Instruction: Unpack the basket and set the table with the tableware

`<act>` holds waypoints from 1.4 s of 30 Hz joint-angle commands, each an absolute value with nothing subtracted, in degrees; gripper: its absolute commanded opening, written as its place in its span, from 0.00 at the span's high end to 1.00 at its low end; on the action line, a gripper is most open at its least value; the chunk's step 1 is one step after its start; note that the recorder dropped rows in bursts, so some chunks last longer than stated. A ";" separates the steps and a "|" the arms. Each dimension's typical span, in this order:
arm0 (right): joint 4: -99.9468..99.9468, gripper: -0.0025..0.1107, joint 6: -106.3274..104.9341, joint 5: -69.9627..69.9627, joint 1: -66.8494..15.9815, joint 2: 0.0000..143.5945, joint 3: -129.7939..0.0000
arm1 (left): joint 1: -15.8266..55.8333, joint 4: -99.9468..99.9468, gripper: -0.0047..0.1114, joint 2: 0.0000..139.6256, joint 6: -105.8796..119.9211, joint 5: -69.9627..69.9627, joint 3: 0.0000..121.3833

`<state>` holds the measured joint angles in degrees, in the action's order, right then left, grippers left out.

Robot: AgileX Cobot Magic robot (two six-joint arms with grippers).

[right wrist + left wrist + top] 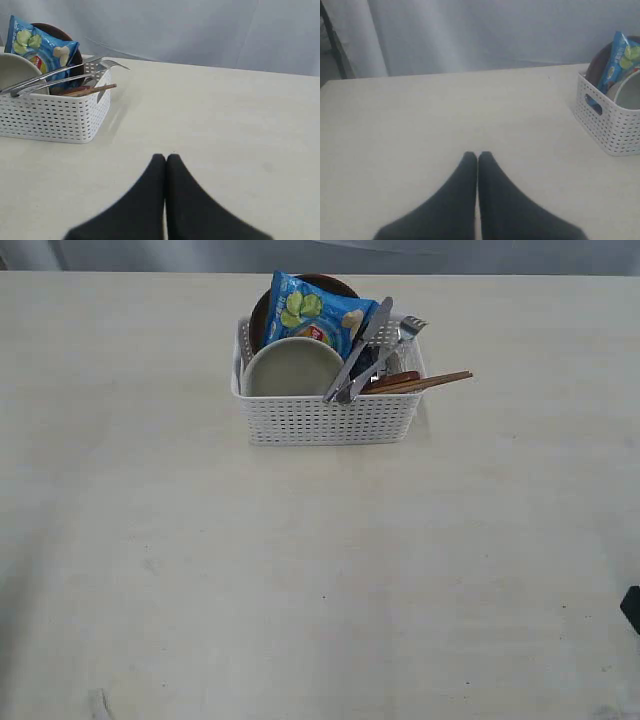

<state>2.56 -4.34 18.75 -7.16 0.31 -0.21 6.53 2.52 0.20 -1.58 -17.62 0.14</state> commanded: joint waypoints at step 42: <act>2.56 0.98 -4.23 18.37 -7.34 0.00 0.00 | 18.86 74.91 0.78 44.27 -90.38 28.04 34.66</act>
